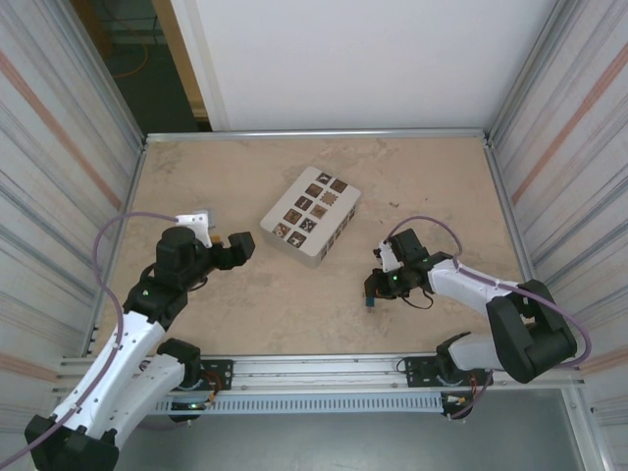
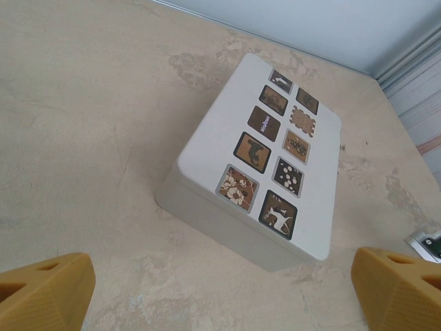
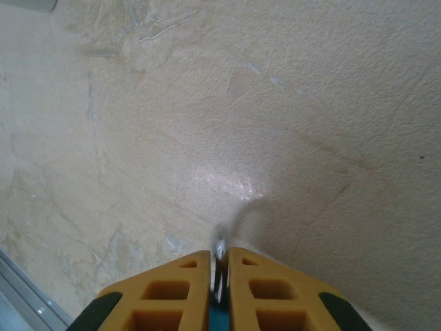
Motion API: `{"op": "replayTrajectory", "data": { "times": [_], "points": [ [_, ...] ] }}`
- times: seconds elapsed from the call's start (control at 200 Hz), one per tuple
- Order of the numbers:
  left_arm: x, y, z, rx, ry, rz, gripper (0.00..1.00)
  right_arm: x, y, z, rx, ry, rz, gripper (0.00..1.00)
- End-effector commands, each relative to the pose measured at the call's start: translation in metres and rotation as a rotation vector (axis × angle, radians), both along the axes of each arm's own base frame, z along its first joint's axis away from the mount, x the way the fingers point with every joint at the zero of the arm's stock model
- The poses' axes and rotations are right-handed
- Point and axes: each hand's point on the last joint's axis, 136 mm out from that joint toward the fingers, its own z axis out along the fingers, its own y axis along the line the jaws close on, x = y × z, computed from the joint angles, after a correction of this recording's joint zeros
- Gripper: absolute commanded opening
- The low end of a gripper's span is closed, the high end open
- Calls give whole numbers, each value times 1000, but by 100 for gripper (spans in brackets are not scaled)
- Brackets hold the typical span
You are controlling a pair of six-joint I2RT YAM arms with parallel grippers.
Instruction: Unlock the padlock with the key
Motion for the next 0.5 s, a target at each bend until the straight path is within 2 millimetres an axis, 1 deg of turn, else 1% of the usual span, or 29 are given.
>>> {"op": "replayTrajectory", "data": {
  "times": [0.0, 0.14, 0.316, 0.496],
  "points": [
    [3, 3, 5, -11, -13, 21, 96, -3, -1, -4, -10, 2, 0, 18],
    [3, 4, 5, -11, -14, 23, 96, -1, -2, -1, -19, -8, -6, 24],
    [3, 5, 7, -12, -18, 26, 96, 5, -4, 9, -26, -48, -16, 30],
    [3, 5, 10, -14, -21, 27, 96, 12, -7, 24, -26, -108, -25, 44]
  ]
}}
